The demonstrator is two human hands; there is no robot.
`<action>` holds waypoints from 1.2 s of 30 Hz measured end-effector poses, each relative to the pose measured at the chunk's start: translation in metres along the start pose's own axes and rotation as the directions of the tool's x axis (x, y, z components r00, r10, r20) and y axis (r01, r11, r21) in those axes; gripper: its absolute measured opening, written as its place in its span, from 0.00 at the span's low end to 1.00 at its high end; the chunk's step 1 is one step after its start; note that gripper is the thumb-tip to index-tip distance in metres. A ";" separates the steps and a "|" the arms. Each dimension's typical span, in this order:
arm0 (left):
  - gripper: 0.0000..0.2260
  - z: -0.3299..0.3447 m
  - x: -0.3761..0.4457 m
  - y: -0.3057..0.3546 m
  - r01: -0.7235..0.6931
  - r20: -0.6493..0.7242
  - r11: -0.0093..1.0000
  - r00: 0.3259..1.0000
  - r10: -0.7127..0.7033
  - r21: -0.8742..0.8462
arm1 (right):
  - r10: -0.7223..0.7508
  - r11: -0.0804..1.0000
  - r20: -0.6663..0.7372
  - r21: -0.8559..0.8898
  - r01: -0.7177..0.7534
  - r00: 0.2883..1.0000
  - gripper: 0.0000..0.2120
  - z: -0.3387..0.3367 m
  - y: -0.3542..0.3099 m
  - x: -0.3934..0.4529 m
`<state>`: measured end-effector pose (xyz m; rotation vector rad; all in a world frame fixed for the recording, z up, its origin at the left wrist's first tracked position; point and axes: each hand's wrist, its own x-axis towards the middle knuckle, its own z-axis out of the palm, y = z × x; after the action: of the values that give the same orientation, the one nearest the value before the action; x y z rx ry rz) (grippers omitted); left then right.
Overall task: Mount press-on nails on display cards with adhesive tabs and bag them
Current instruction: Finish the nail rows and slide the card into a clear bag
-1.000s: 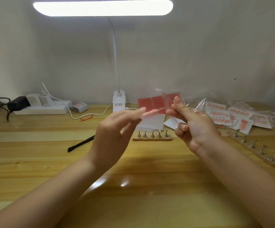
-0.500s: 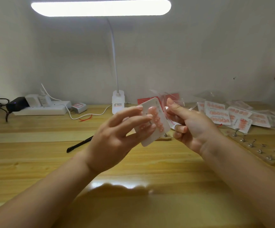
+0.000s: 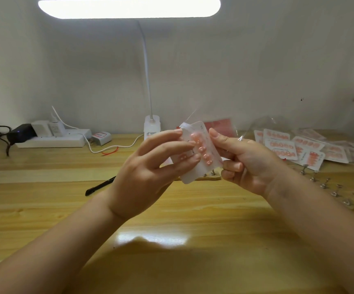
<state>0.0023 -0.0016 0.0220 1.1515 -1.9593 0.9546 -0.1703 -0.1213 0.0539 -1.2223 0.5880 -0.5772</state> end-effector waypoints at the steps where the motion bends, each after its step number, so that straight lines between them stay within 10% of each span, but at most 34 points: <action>1: 0.09 0.000 0.000 0.000 0.003 -0.007 1.000 1.000 -0.003 0.002 | 0.000 1.000 -0.005 -0.008 0.000 1.000 0.13 0.001 0.001 0.000; 18: 0.09 0.002 0.000 0.004 0.126 -0.174 0.991 0.978 -0.116 0.050 | 0.025 0.987 0.114 0.154 -0.043 0.993 0.09 0.023 0.020 -0.005; 36: 0.05 0.000 -0.001 0.001 0.054 -0.015 0.994 0.999 -0.052 0.096 | -0.110 0.979 0.067 -0.165 0.120 0.992 0.30 0.012 0.024 0.003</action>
<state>0.0019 -0.0011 0.0209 1.2422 -1.8813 1.0355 -0.1577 -0.1092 0.0332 -1.4359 0.5282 -0.5963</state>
